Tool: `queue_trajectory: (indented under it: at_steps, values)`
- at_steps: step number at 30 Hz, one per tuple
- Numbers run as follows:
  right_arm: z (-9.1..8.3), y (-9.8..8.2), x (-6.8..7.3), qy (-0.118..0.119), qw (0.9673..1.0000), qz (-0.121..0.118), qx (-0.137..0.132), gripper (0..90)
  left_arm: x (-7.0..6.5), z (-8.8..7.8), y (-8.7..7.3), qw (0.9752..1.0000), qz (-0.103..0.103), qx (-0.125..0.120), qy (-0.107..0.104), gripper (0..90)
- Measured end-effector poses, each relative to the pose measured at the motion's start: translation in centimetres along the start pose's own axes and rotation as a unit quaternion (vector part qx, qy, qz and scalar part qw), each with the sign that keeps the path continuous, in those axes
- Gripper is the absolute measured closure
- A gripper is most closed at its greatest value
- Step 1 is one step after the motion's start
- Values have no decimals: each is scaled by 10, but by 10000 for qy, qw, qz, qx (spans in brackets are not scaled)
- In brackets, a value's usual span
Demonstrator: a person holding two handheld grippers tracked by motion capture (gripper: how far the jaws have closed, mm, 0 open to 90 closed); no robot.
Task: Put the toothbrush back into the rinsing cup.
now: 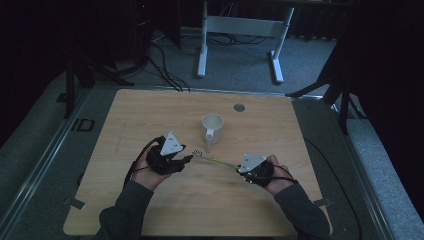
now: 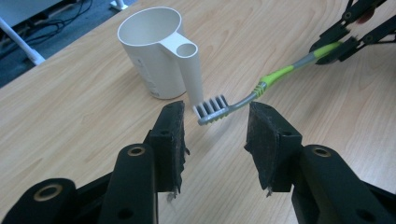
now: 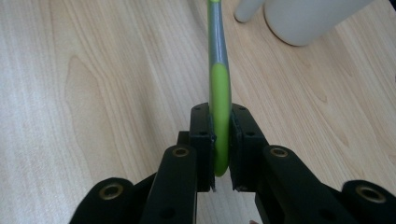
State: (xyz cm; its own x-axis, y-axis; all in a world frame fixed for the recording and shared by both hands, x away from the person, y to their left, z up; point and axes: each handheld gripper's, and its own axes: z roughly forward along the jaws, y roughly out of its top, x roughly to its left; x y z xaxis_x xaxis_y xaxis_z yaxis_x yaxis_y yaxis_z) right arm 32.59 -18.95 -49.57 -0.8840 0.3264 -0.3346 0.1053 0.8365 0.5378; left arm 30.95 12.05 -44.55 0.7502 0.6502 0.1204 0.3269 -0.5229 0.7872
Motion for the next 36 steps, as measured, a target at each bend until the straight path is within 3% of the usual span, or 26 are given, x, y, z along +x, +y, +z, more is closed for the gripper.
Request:
queue_trajectory:
  at_steps: [2, 3, 14, 20, 26, 28, 36]
  values:
    - [0, 0, 0, -15, 10000, 28, -11, 816, 0, 0, 0, 10000, 0, 0, 0, 563]
    - [0, -1, -1, -64, 9999, 61, -56, 816, 5, 0, -2, 9996, -223, -48, -162, 560]
    - [-3, -3, -4, -200, 9988, 365, -241, 815, 13, 2, -5, 9962, -788, -267, -252, 560]
    - [-2, -4, -3, -260, 9979, 477, -339, 816, 15, 3, -6, 9952, -893, -299, -248, 559]
    - [-2, -4, -2, -297, 9966, 604, -466, 815, 19, 4, -7, 9915, -1172, -440, -367, 552]
    - [-2, -4, -2, -309, 9962, 636, -506, 815, 21, 4, -8, 9891, -1311, -514, -424, 549]
    - [-2, -2, -1, -351, 9941, 789, -659, 815, 21, 6, -7, 9869, -1434, -584, -455, 548]
